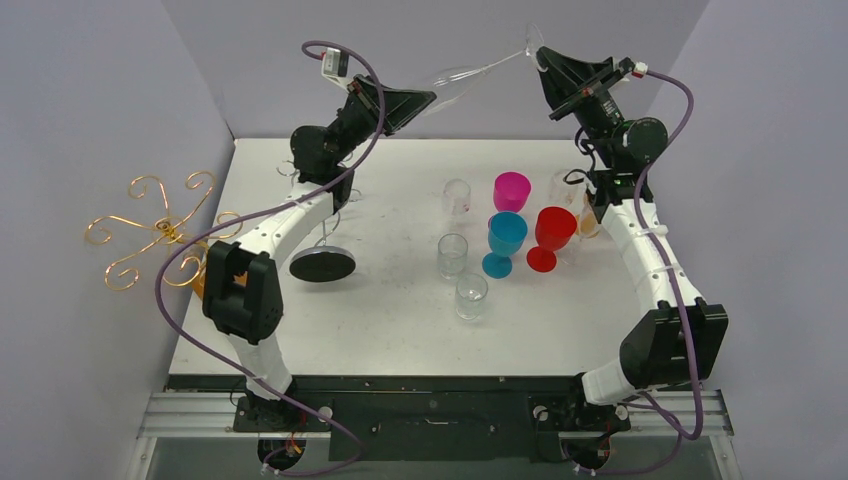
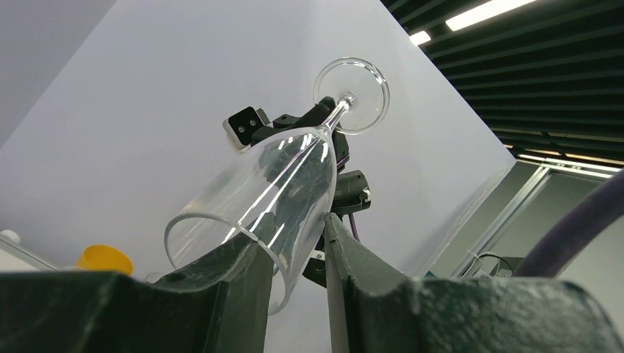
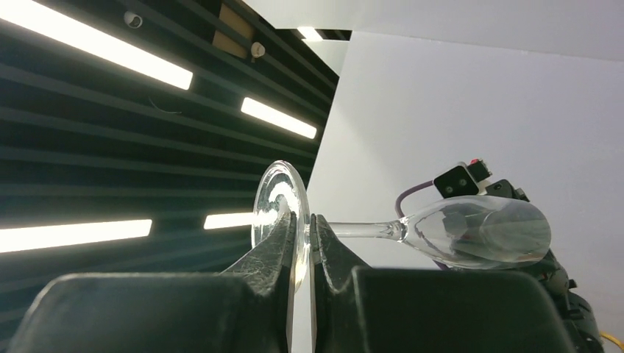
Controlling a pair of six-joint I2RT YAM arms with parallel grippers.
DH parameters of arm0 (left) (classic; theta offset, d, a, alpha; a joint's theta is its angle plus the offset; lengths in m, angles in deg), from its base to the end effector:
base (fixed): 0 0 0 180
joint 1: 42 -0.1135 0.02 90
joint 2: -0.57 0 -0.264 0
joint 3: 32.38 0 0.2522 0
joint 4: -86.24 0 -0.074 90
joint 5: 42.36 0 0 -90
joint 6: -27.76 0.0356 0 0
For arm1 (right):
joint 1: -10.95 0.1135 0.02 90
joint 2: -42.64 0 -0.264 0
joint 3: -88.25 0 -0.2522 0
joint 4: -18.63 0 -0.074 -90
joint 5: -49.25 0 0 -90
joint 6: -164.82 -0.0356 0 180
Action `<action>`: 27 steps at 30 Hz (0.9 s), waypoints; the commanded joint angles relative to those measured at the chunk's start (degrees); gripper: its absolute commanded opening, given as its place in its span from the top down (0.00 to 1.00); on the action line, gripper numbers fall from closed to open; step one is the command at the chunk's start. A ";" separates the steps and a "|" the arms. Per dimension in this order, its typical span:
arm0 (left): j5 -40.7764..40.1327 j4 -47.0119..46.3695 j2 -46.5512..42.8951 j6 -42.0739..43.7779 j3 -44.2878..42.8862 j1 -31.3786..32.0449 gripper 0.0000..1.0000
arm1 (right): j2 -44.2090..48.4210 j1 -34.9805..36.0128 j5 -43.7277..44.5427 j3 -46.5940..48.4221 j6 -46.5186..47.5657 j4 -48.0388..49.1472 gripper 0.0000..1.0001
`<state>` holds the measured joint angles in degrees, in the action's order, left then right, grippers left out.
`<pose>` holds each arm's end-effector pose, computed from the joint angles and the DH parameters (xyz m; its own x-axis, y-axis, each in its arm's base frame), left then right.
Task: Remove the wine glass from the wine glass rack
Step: Place the wine glass at the center of the board.
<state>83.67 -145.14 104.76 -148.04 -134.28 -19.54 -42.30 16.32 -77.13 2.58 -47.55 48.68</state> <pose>0.3654 -0.1737 0.4371 -0.6120 -0.6197 -0.4913 0.7452 -0.2440 -0.6206 0.3214 0.0514 0.4828 -0.7875 0.6090 0.0952 -0.2497 -0.4564 0.8540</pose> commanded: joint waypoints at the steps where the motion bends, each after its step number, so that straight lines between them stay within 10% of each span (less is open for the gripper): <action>1: -0.68 6.93 -5.81 5.56 -1.66 1.68 1.00 | 2.05 -0.49 -2.47 -0.84 6.94 -3.58 1.00; 12: -2.75 21.34 -12.52 15.77 0.05 1.80 1.00 | 7.92 -3.53 -0.05 -0.54 28.92 -29.26 0.95; 27: -8.36 35.64 -18.26 24.27 -0.57 2.32 1.00 | 11.50 -4.42 7.49 3.31 51.03 -53.49 0.57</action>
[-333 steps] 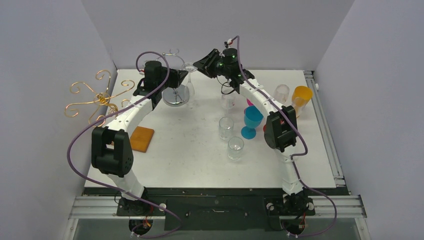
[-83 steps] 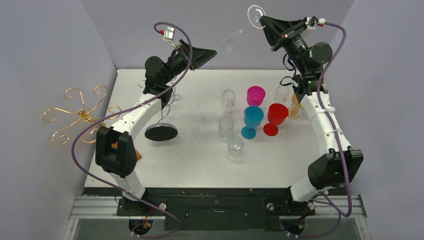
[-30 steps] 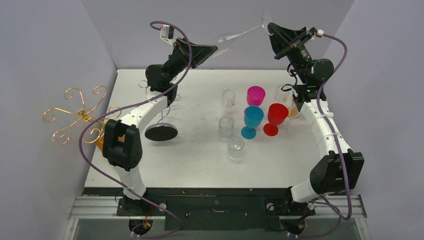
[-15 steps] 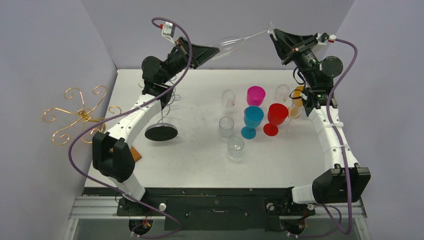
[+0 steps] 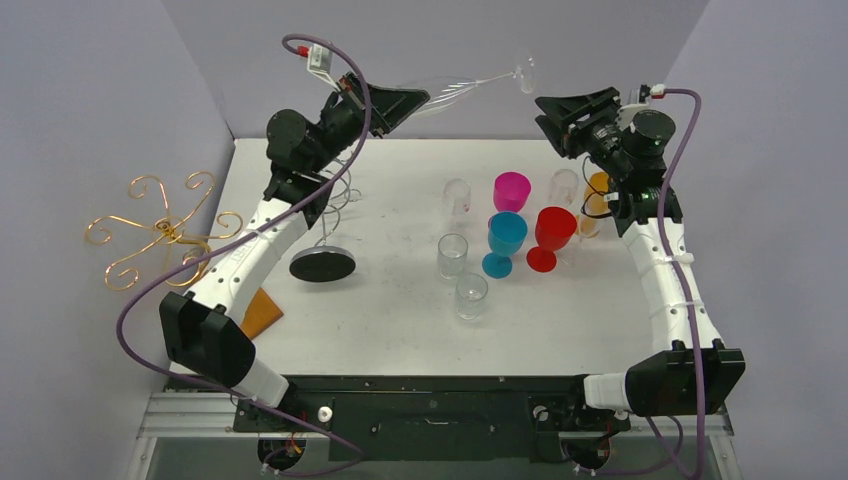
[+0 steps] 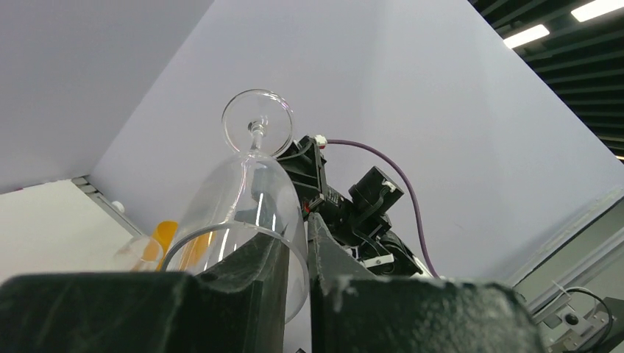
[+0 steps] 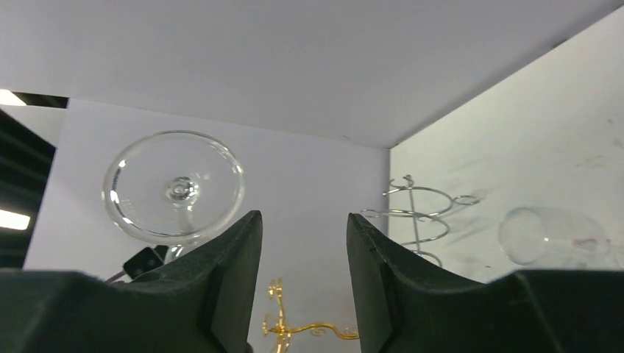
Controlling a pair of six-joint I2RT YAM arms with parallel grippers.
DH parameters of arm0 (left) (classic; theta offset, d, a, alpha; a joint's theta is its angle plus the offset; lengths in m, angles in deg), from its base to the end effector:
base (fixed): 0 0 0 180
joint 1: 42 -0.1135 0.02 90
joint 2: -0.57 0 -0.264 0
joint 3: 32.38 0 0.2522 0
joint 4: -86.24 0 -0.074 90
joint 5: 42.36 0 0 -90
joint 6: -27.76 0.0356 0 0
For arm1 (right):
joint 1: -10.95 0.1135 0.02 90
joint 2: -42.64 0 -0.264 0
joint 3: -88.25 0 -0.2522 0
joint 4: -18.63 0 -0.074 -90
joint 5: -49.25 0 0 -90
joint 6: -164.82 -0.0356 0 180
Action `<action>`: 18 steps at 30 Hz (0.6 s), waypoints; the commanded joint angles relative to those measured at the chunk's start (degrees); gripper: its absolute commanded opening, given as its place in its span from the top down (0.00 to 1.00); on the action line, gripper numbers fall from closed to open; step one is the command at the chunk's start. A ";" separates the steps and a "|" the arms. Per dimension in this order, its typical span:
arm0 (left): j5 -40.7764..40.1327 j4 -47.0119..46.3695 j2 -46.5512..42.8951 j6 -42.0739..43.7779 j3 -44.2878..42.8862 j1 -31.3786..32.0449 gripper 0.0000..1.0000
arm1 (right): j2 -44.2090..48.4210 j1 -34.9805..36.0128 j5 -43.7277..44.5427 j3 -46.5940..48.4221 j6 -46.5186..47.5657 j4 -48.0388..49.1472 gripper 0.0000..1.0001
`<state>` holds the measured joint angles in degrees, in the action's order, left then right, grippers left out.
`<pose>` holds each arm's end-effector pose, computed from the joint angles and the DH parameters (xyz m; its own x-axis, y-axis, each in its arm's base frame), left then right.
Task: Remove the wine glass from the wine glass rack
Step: Place the wine glass at the center of the board.
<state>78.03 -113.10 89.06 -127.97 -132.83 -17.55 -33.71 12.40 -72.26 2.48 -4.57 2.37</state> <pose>0.3105 -0.1609 0.4841 -0.4898 -0.6411 -0.5908 0.7396 0.0532 -0.6709 0.3015 0.0262 0.4504 -0.5293 0.8248 -0.1986 -0.1279 0.1538 0.9798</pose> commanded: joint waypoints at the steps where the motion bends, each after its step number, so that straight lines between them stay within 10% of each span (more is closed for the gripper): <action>1: -2.82 4.77 -2.59 4.51 -2.22 0.33 1.00 | 2.98 -0.67 3.59 3.75 9.86 -8.40 0.56; 18: -8.00 60.06 -3.12 32.99 -24.15 10.49 1.00 | 6.80 -4.85 22.46 20.87 35.91 -40.84 0.42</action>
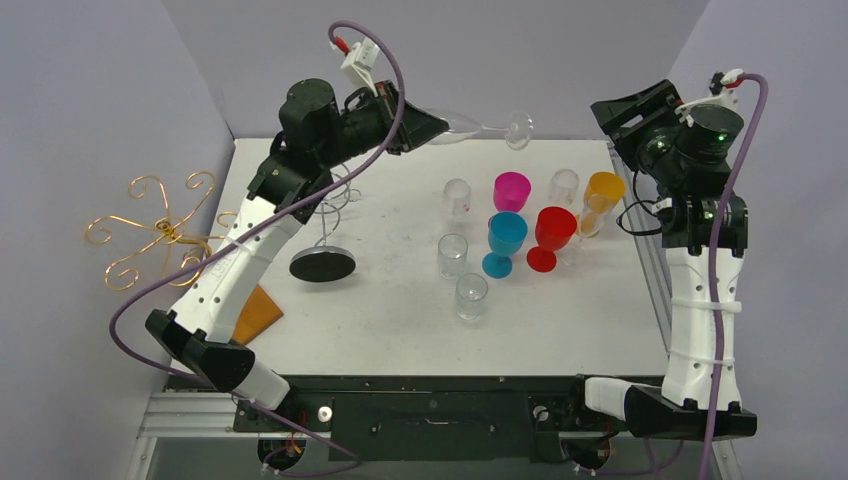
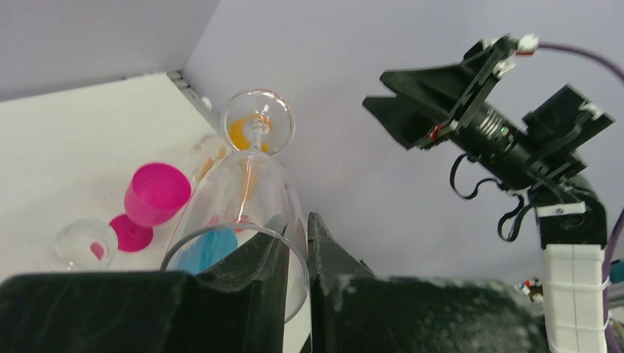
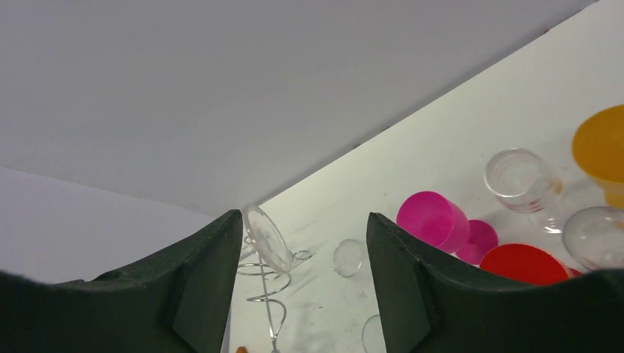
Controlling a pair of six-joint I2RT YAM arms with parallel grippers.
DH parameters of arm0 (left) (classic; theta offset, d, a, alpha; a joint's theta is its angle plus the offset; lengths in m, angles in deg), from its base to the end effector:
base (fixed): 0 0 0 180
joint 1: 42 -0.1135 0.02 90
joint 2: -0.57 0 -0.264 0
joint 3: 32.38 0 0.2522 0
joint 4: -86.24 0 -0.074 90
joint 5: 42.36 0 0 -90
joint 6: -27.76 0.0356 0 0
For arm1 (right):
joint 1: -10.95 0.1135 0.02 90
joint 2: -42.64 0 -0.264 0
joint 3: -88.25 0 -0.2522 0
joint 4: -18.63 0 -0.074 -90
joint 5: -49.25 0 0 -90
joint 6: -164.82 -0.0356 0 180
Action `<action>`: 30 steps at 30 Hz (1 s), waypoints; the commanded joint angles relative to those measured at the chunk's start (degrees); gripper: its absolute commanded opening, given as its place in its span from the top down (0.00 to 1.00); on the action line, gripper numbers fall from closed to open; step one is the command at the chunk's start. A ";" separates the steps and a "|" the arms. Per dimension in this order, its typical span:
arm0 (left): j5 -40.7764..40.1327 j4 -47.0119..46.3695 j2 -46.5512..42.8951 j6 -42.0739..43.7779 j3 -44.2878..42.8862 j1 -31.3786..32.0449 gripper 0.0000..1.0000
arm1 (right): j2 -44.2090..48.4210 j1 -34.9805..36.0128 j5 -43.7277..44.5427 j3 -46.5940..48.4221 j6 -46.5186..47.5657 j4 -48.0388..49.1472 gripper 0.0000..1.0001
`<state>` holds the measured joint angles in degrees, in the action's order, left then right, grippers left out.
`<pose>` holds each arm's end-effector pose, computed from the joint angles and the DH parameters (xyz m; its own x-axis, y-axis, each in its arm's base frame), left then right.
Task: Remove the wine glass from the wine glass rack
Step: Place the wine glass at the center of the board.
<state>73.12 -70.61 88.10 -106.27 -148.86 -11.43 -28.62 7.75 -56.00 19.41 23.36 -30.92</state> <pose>0.2806 -0.1835 0.5101 -0.5127 -0.4259 -0.7455 0.6555 0.3666 -0.6602 0.2356 -0.0038 0.5071 -0.2647 0.7706 -0.5798 0.0032 0.6019 0.7986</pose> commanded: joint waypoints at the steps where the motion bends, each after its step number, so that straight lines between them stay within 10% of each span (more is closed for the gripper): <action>1: -3.73 23.21 -1.43 13.92 -10.84 6.38 1.00 | 1.77 -0.25 6.55 4.77 8.45 -8.49 0.42; 8: -13.76 46.14 3.74 23.19 -21.87 18.76 1.00 | 0.53 -1.70 6.15 7.26 11.41 -10.93 0.40; 30: -19.27 59.62 33.86 29.56 -39.60 34.49 1.00 | 2.36 -12.36 1.63 4.99 12.95 -14.77 0.39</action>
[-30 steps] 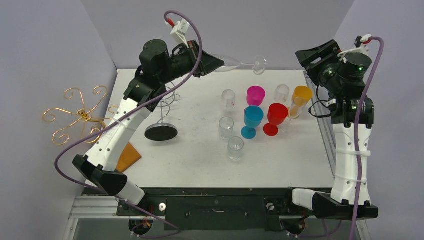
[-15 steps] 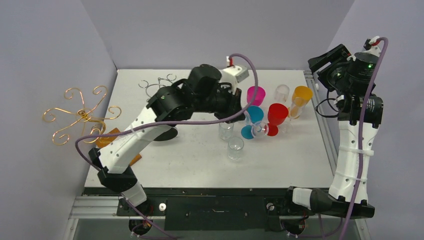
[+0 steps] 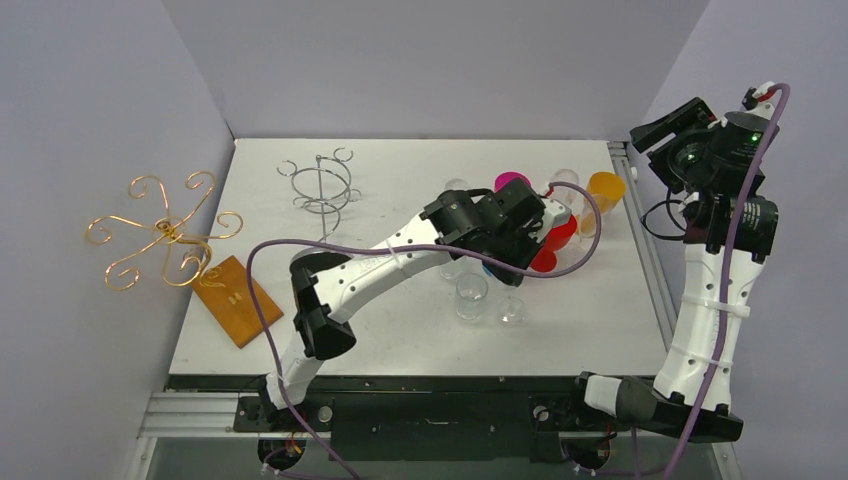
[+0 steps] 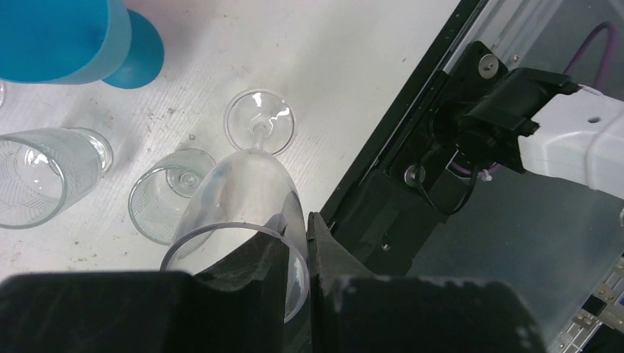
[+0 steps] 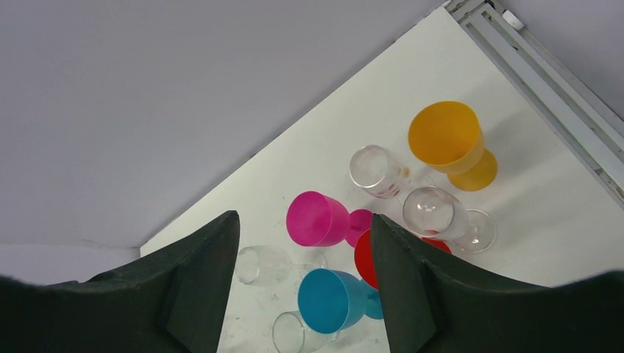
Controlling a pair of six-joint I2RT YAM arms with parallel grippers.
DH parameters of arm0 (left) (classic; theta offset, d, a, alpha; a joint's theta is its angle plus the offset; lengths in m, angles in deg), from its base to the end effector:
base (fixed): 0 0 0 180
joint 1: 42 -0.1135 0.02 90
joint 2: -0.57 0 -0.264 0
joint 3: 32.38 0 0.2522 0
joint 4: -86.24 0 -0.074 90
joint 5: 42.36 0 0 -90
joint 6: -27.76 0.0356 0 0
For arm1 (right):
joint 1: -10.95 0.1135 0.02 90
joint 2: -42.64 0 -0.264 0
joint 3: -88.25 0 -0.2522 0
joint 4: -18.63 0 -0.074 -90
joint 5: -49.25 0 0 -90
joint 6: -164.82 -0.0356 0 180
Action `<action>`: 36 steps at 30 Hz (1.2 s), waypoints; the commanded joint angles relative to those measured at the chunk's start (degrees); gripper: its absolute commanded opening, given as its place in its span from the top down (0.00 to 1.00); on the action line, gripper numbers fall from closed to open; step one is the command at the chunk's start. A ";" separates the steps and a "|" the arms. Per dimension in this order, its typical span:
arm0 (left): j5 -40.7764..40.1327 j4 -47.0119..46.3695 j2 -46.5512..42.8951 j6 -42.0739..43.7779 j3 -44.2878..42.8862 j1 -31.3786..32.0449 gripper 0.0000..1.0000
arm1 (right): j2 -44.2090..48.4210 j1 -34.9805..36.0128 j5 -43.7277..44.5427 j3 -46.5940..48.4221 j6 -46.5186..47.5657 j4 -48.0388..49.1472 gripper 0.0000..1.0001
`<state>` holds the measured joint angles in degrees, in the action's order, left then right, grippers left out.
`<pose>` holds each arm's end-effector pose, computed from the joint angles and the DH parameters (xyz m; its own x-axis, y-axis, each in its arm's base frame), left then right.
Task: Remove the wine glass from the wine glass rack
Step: Place the wine glass at the center of the board.
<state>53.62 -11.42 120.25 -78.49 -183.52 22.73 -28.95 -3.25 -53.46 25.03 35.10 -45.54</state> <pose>0.1823 -0.3948 0.3896 -0.5775 0.5714 -0.5831 0.7977 0.5469 -0.2542 0.2125 -0.0457 0.5075 -0.2185 0.6983 -0.6816 0.2304 0.7157 0.6593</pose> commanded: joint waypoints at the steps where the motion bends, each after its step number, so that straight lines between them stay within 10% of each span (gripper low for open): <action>1: 0.17 0.42 2.27 1.89 -5.42 0.41 1.00 | 2.86 -1.50 -0.86 -0.80 1.14 -0.14 0.39; 24: -2.47 -0.55 12.37 1.61 -10.78 1.28 1.00 | 7.77 -2.42 2.18 -0.30 2.04 -3.03 0.38; 36: -1.73 -2.15 12.16 1.33 -12.03 1.28 0.60 | 8.56 -2.46 1.15 0.41 2.27 -3.82 0.38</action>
<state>51.96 -10.85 132.71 -77.46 -192.61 23.85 -21.67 -5.26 -52.57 23.52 36.71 -49.91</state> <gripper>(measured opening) 0.350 0.621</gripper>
